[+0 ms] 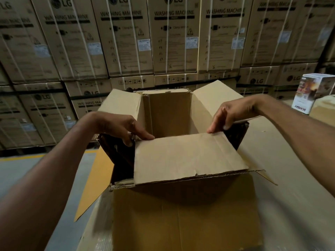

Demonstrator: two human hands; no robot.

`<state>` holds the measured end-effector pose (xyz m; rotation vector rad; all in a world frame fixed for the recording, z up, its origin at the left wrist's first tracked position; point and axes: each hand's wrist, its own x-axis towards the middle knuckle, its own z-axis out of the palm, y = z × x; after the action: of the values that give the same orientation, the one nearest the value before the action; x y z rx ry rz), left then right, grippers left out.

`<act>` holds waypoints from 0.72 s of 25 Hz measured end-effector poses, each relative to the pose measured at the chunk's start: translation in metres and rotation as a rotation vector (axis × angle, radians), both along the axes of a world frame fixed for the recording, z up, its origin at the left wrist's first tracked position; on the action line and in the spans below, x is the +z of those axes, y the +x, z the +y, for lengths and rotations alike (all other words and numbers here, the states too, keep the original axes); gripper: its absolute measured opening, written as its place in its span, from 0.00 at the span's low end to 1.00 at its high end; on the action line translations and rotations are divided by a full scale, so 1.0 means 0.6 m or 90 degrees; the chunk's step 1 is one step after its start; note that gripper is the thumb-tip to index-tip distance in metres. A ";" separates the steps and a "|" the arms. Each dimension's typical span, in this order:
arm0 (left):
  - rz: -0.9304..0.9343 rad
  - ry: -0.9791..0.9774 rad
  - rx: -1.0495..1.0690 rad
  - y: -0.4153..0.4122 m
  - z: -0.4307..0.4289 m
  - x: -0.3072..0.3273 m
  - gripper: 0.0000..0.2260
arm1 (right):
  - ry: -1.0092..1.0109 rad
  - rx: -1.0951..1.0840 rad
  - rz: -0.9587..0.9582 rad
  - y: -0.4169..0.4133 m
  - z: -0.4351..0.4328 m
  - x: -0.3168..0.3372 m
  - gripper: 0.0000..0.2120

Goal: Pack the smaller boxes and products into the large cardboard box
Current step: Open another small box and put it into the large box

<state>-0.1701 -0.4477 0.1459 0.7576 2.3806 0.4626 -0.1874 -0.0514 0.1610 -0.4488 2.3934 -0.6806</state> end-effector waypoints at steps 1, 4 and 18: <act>-0.017 -0.003 0.025 -0.007 0.004 0.007 0.27 | 0.008 0.010 -0.006 -0.008 -0.005 0.003 0.17; 0.026 0.016 0.068 -0.042 0.038 0.019 0.15 | 0.037 -0.001 0.027 -0.041 -0.039 0.009 0.10; 0.324 -0.335 0.319 -0.278 0.029 -0.066 0.35 | 0.008 0.165 0.062 -0.322 -0.327 -0.097 0.24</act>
<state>-0.3366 -0.4305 0.1065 0.0243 2.9797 -0.2069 -0.3807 -0.2477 0.1025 -0.7868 2.3704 -0.5363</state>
